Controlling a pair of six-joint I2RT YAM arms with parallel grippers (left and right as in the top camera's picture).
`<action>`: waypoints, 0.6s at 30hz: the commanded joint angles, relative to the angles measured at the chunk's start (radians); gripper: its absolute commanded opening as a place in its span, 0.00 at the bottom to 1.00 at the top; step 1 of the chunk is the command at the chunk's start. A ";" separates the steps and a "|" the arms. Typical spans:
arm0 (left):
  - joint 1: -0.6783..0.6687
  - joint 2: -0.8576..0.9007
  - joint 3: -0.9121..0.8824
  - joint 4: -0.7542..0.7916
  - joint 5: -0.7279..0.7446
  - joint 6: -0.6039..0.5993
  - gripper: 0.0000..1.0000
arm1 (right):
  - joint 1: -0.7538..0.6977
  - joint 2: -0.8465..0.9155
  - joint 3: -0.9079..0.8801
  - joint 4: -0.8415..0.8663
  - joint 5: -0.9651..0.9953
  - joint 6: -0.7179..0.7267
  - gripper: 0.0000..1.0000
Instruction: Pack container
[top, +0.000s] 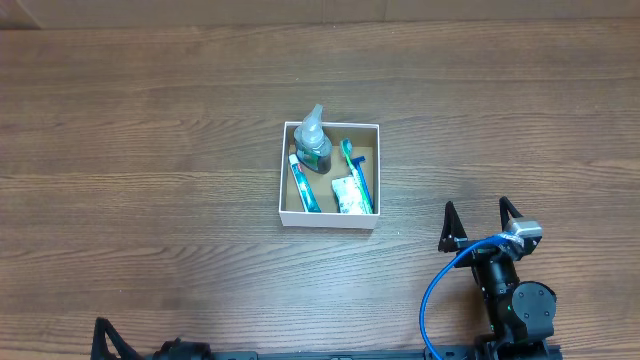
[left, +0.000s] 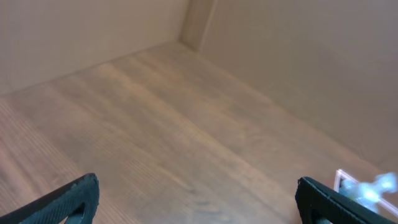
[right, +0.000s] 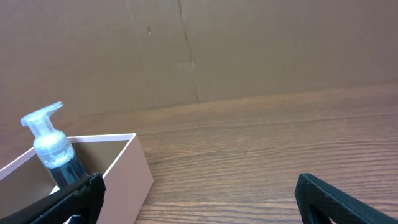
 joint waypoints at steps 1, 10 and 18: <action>0.039 -0.029 -0.008 -0.014 -0.025 0.019 1.00 | -0.005 -0.012 -0.010 0.006 -0.006 0.007 1.00; 0.099 -0.080 -0.153 0.199 0.080 -0.015 1.00 | -0.005 -0.012 -0.010 0.006 -0.006 0.007 1.00; 0.097 -0.080 -0.471 0.679 0.332 0.024 1.00 | -0.005 -0.012 -0.010 0.006 -0.006 0.007 1.00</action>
